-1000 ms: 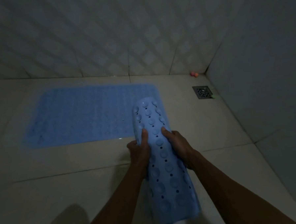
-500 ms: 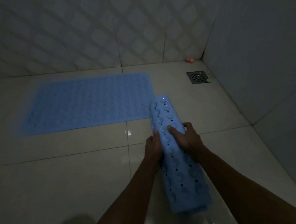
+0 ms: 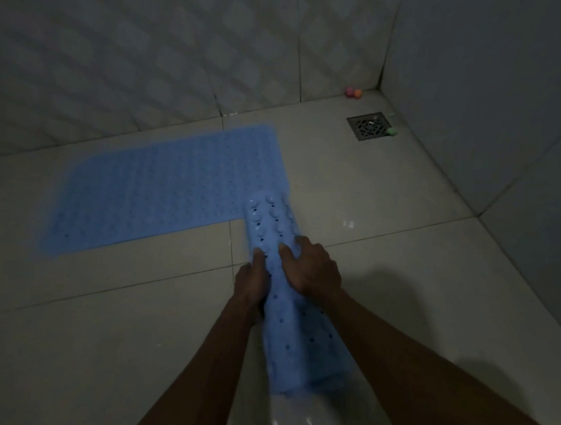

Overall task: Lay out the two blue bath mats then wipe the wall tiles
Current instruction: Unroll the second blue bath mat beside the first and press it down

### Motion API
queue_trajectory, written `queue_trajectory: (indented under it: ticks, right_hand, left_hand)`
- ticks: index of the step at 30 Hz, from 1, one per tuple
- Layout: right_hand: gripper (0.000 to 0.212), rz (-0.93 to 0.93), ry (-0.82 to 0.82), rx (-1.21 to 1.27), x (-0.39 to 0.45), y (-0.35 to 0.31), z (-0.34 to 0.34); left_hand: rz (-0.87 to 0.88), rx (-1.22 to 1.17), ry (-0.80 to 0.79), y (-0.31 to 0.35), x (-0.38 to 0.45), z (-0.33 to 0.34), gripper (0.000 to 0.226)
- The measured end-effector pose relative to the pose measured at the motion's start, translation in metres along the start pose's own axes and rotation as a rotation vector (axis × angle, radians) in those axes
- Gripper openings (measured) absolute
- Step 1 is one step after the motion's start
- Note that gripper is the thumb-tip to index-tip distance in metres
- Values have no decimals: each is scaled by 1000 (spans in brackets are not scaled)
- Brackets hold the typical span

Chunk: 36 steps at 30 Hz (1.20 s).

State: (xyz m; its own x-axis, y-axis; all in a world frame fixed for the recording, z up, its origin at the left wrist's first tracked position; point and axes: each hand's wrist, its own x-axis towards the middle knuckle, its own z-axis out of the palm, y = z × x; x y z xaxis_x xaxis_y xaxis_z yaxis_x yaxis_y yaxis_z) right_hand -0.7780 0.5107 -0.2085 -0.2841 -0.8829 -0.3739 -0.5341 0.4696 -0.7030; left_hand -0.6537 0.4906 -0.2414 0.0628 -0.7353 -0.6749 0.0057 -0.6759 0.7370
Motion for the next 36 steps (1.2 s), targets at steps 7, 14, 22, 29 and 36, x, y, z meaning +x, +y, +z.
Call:
queue_trajectory:
  ticks: [7,14,22,29,36]
  right_hand:
    - [71,1,9,-133,-16,8,29]
    - [82,54,-103,49,-18,10,47]
    - [81,-2,-40,-2,-21,8,57]
    - [75,-31,99,64,-27,0,68]
    - [72,2,-13,130,-37,-6,84]
  left_hand:
    - [107,169,104,0,-22,-17,61]
    - [167,187,122,-1,-14,-21,56]
    - [219,332,48,0,-14,-36,60]
    - [204,323,38,-6,-12,-60,75]
    - [170,297,-10,-12,-18,-86,75]
